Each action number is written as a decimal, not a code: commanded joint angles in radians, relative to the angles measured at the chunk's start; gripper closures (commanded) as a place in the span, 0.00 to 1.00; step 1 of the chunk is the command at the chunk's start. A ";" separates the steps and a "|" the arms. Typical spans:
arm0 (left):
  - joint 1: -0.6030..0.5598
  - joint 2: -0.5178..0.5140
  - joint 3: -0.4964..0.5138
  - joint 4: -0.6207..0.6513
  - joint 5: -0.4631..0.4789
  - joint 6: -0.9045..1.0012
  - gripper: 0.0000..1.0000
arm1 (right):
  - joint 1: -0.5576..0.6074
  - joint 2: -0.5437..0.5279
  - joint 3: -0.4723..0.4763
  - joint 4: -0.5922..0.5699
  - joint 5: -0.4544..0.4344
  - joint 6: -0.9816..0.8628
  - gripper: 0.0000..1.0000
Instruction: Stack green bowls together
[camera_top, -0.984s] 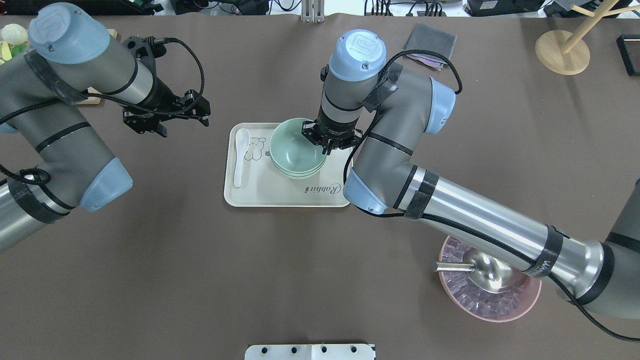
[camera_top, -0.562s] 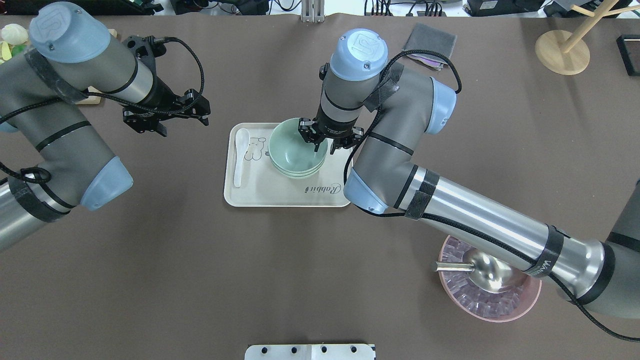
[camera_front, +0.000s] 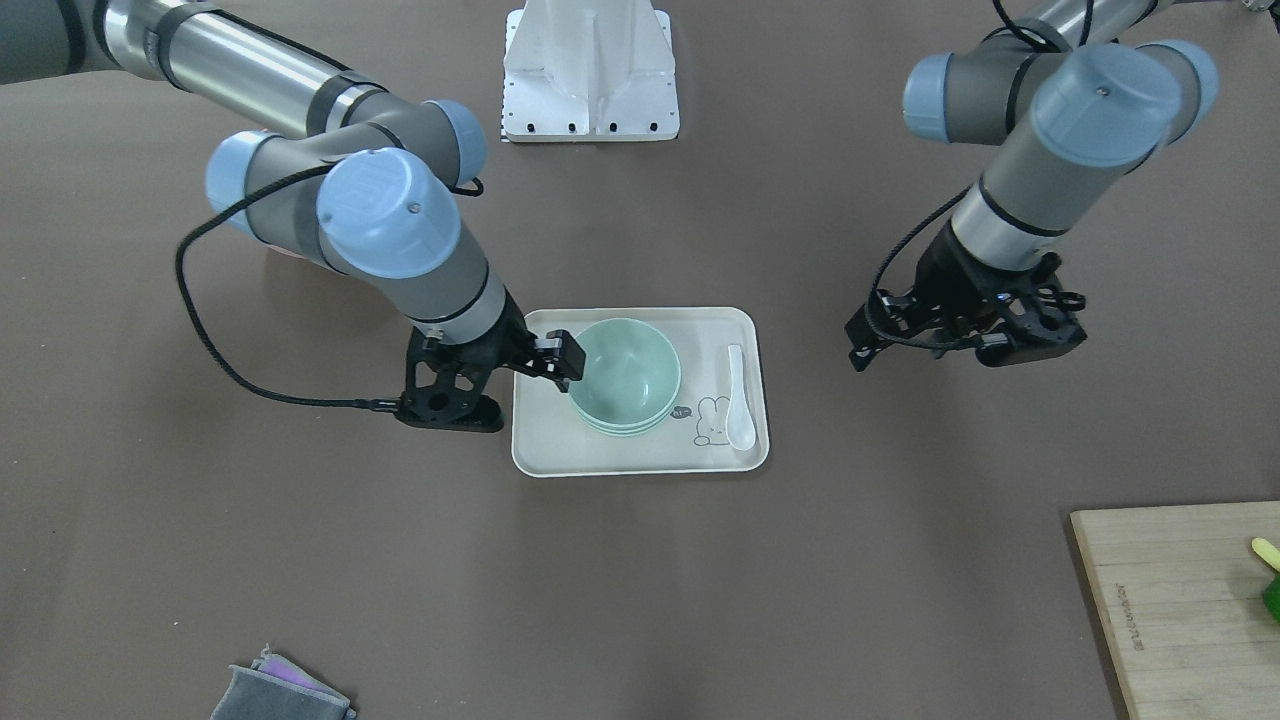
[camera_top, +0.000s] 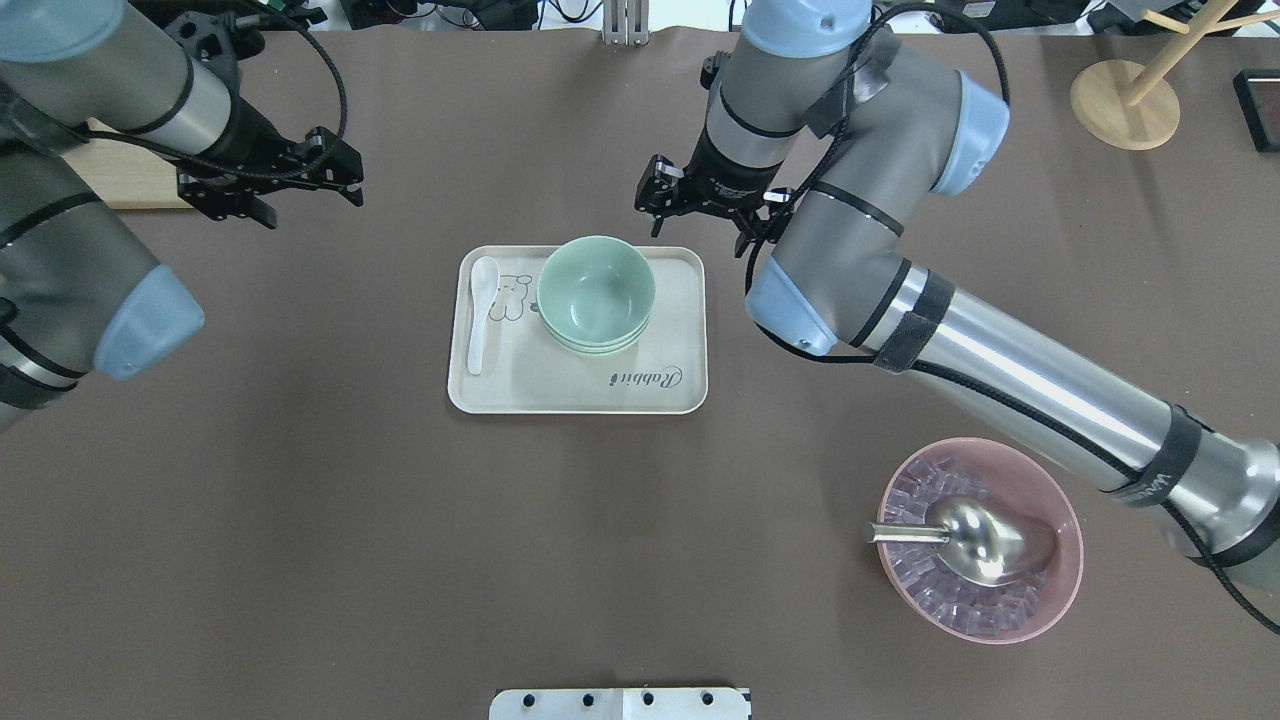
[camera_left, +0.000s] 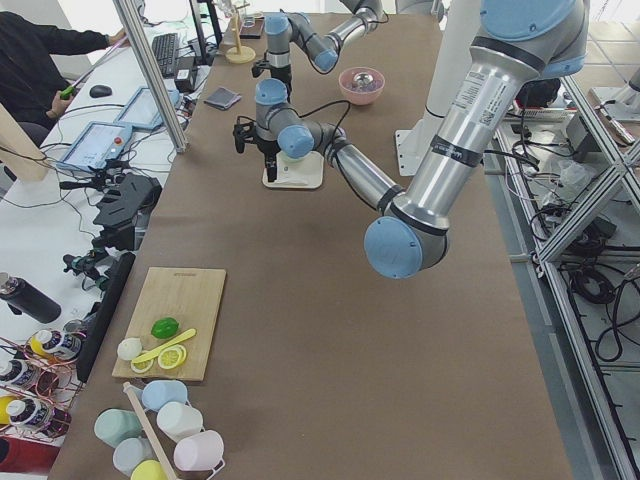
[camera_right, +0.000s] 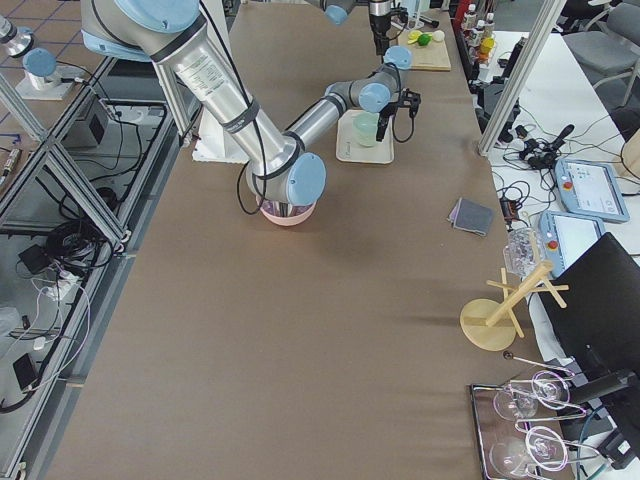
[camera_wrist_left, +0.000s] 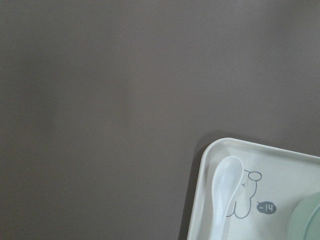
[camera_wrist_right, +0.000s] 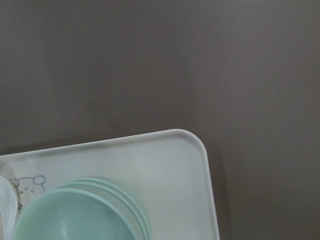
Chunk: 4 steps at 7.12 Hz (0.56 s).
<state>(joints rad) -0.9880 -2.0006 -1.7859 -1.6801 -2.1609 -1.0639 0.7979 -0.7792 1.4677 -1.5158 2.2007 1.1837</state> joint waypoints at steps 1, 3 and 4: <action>-0.154 0.080 -0.134 0.290 -0.030 0.259 0.02 | 0.096 -0.138 0.170 -0.247 0.013 -0.265 0.00; -0.361 0.219 -0.100 0.323 -0.037 0.674 0.02 | 0.248 -0.346 0.262 -0.300 0.017 -0.594 0.00; -0.453 0.238 -0.039 0.321 -0.069 0.782 0.02 | 0.336 -0.452 0.266 -0.287 0.021 -0.769 0.00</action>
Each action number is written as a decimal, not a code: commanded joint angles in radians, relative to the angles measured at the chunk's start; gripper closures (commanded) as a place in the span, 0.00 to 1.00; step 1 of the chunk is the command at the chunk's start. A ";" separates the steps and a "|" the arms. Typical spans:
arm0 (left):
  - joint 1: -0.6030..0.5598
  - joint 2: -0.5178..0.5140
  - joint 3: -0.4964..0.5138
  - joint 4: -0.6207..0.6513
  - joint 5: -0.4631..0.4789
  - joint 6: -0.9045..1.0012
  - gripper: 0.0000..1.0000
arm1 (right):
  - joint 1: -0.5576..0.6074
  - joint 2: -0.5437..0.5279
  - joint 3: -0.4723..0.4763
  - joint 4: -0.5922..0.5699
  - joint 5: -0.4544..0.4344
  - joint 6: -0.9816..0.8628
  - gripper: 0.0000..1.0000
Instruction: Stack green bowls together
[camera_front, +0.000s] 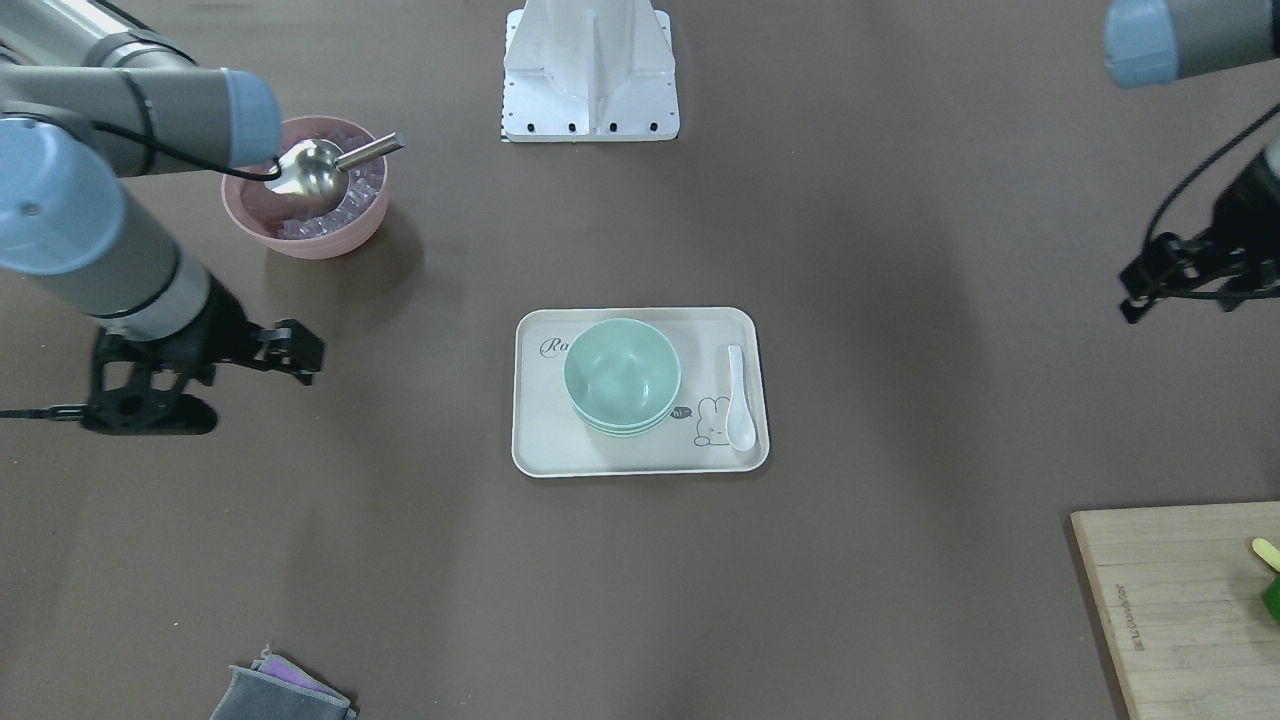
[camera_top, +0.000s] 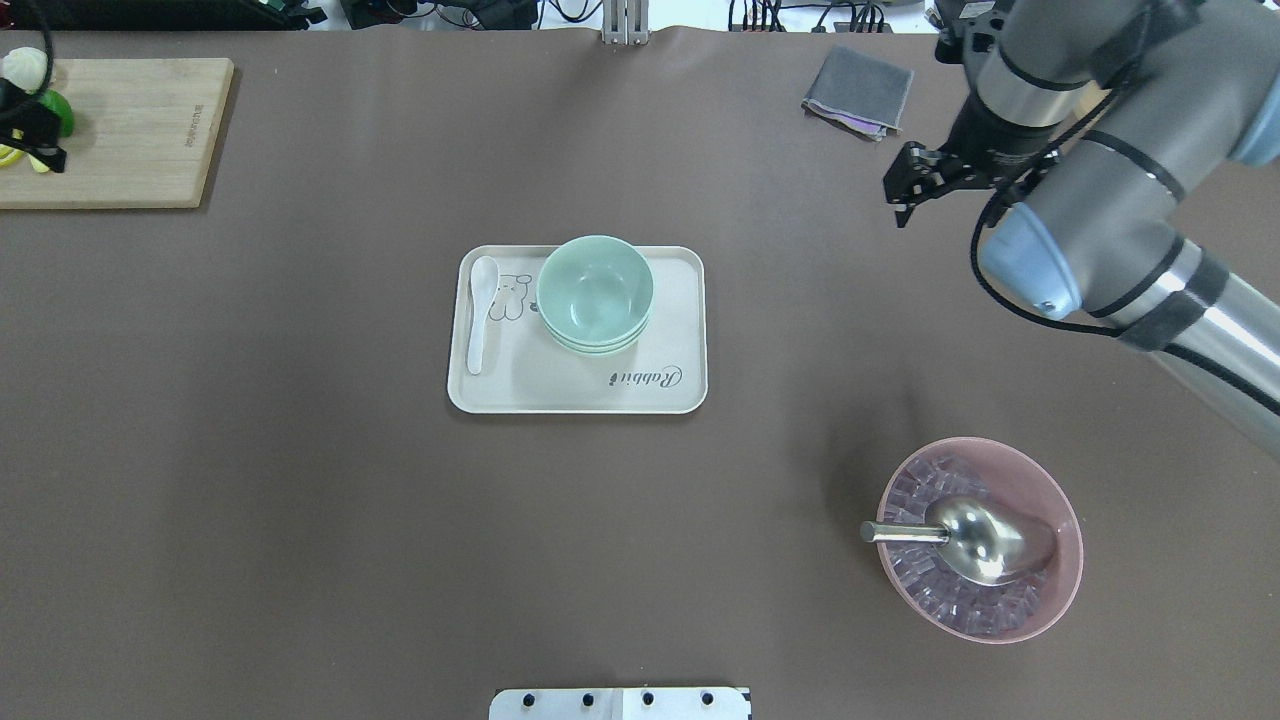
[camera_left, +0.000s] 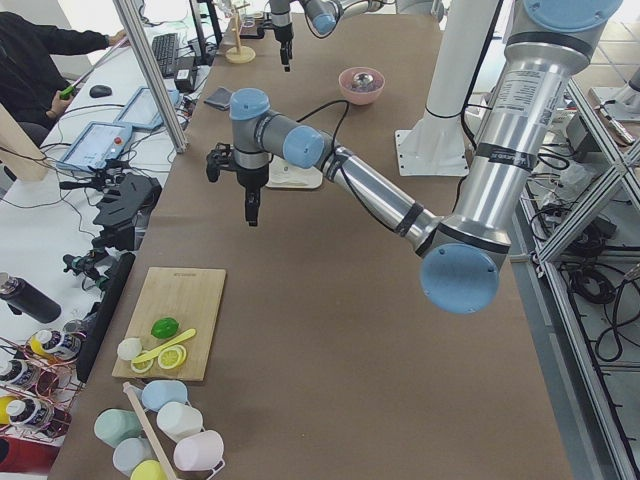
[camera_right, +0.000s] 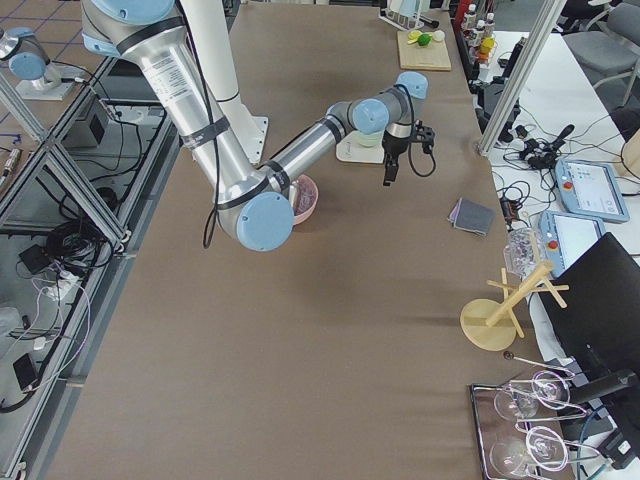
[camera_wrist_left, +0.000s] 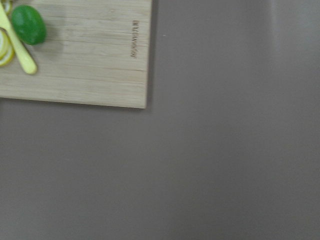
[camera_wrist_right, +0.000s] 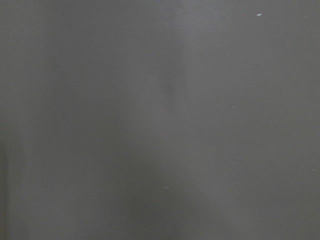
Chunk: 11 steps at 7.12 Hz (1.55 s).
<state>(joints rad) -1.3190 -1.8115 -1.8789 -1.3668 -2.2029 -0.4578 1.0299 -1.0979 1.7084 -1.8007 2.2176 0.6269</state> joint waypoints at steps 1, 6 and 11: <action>-0.158 0.069 0.117 -0.004 -0.034 0.204 0.02 | 0.187 -0.190 0.004 -0.002 0.011 -0.352 0.00; -0.220 0.175 0.284 -0.289 -0.072 0.223 0.02 | 0.407 -0.330 -0.180 0.150 0.053 -0.636 0.00; -0.221 0.190 0.230 -0.247 -0.106 0.211 0.02 | 0.507 -0.335 -0.227 0.181 0.138 -0.636 0.00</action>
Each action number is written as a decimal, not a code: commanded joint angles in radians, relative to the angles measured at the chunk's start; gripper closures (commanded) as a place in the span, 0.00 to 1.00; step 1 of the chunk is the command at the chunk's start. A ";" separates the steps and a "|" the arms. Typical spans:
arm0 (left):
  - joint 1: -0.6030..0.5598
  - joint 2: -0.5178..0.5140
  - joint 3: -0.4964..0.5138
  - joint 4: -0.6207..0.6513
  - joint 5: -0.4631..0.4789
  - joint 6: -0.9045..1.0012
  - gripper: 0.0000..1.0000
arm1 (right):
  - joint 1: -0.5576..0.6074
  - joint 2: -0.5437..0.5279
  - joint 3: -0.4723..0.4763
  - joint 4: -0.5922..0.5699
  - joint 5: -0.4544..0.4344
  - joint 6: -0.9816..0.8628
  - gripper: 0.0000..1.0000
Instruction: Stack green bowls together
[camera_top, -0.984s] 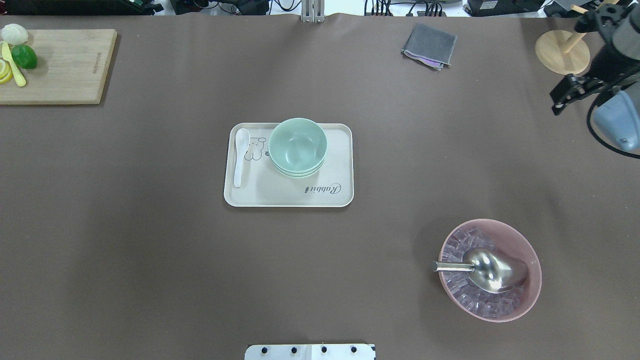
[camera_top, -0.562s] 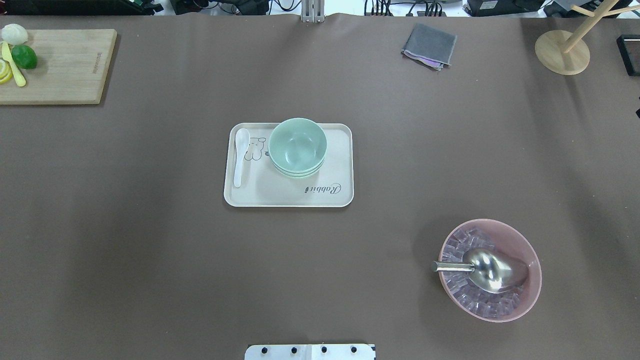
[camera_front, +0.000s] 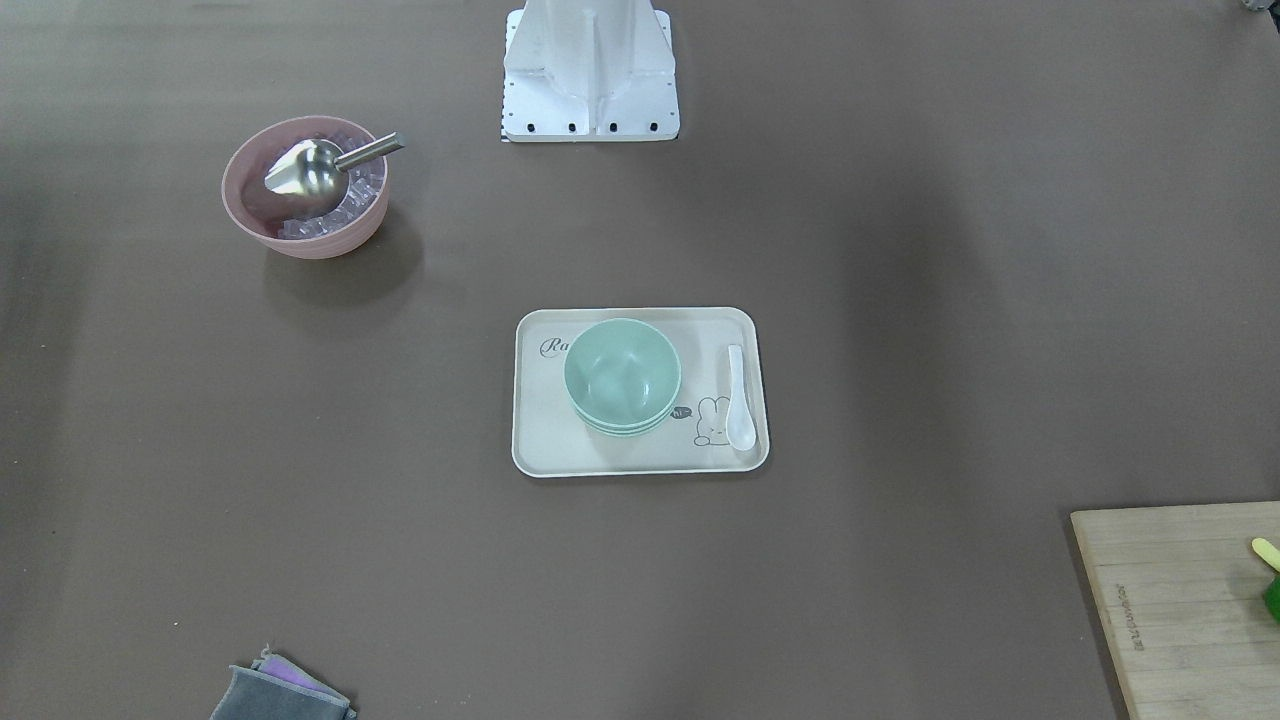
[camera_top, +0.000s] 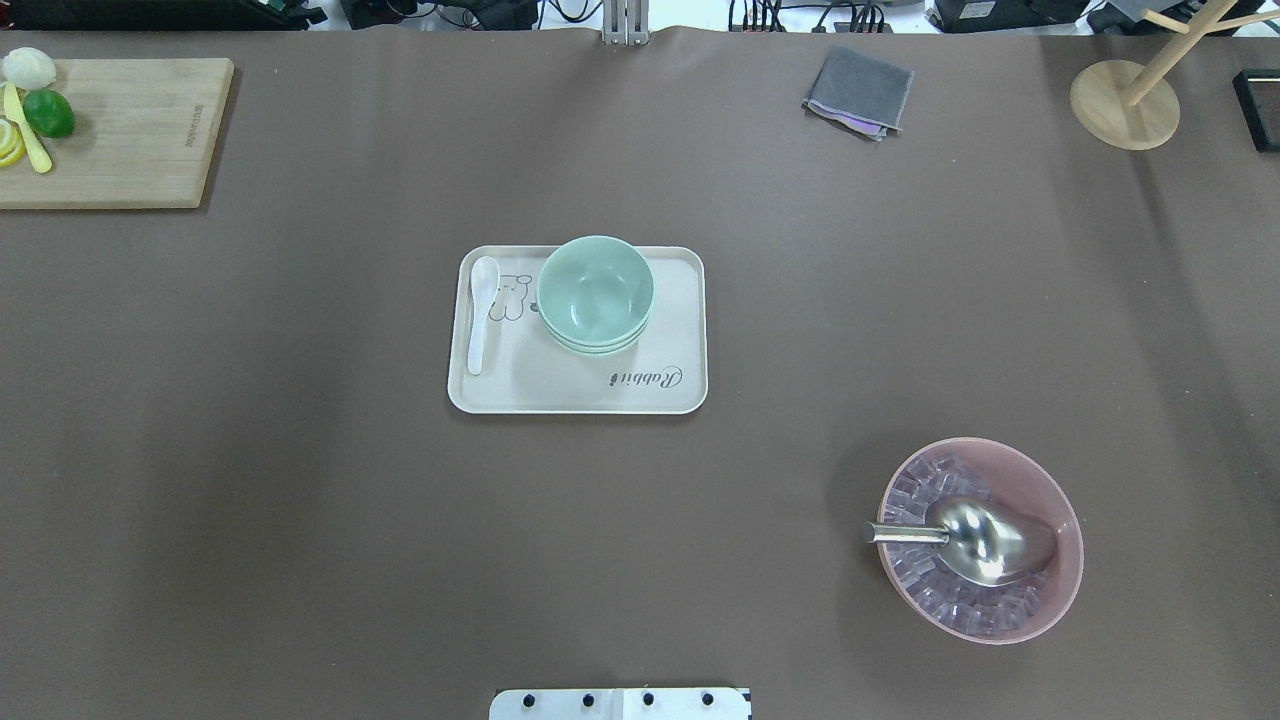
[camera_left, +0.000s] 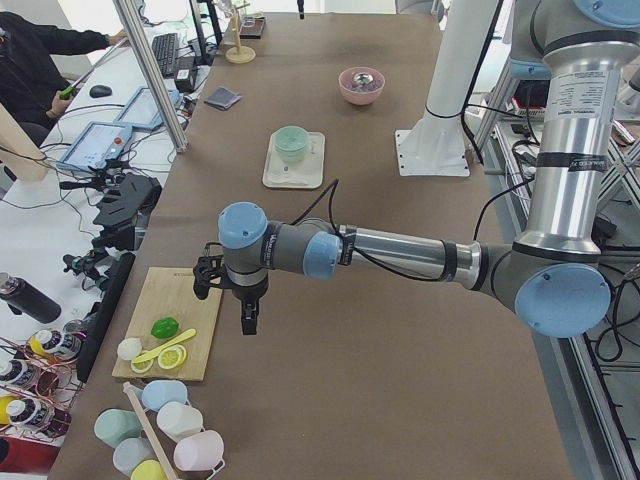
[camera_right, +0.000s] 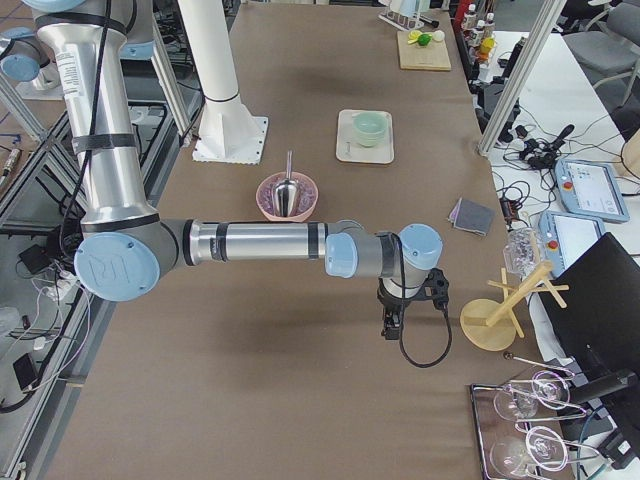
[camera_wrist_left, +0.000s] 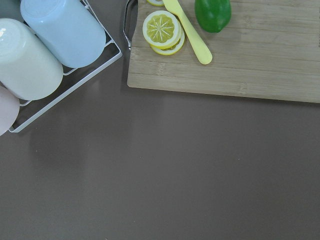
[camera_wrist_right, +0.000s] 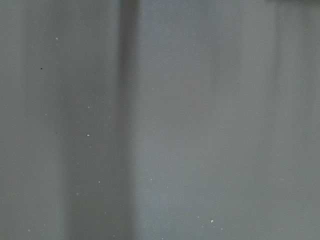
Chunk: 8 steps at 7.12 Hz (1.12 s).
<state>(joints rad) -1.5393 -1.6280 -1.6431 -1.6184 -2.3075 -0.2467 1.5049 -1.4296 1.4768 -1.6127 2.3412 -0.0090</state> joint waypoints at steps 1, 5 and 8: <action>0.001 0.013 0.000 0.005 -0.001 0.000 0.02 | 0.047 0.001 0.038 -0.074 0.026 -0.002 0.00; 0.001 0.013 0.002 0.005 -0.001 0.000 0.02 | 0.052 -0.008 0.066 -0.092 0.015 -0.003 0.00; 0.001 0.013 0.003 0.005 -0.001 0.000 0.02 | 0.052 -0.006 0.068 -0.092 0.012 -0.003 0.00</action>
